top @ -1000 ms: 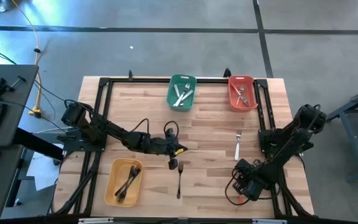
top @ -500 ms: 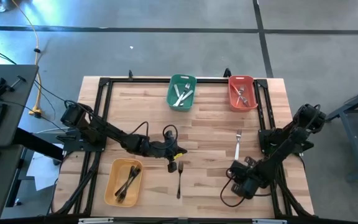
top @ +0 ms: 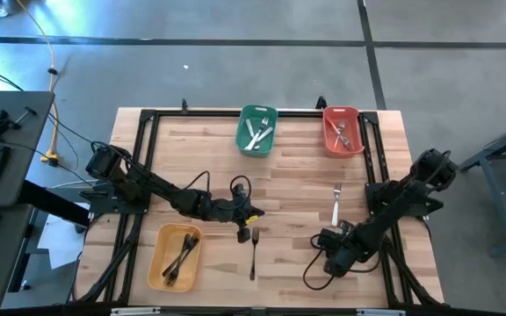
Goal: Sort silverware by color (type)
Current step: Put the orange fork into the orange bin
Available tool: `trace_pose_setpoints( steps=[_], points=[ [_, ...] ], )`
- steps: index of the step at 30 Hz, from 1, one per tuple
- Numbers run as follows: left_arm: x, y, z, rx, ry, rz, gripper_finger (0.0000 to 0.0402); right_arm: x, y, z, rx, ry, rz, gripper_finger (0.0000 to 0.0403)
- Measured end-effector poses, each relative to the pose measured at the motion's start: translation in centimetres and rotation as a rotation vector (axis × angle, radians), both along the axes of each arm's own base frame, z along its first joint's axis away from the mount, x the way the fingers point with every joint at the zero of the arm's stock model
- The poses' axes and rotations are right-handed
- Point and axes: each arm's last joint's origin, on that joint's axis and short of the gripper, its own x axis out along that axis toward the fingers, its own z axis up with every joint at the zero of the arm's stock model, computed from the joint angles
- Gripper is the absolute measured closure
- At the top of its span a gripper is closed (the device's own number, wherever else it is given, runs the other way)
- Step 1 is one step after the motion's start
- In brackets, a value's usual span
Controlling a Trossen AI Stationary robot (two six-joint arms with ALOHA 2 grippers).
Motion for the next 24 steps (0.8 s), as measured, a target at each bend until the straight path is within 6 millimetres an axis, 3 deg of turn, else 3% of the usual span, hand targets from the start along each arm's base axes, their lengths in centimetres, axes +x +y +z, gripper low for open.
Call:
trace_pose_setpoints(
  steps=[6, 12, 15, 20, 24],
  points=[
    [0.0, 0.0, 0.0, 0.000, 0.000, 0.000, 0.0401, 0.1, -0.3, 0.3, 0.002, -0.002, 0.042, 0.0339],
    [0.0, 0.0, 0.0, 0.000, -0.001, 0.000, 0.0401, 0.0, -0.5, 1.3, -0.009, -0.055, 0.134, 0.0393],
    [0.0, 0.0, 0.0, 0.000, -0.001, 0.000, 0.0401, 0.2, -0.9, 2.3, -0.001, -0.105, 0.146, 0.0396],
    [0.0, 0.0, 0.0, -0.001, -0.001, 0.000, 0.0401, 0.7, -2.1, 4.0, 0.014, -0.171, 0.143, 0.0401],
    [0.0, 0.0, 0.0, -0.001, -0.001, 0.000, 0.0401, 1.1, -4.1, 6.0, 0.011, -0.236, 0.092, 0.0401]
  ],
)
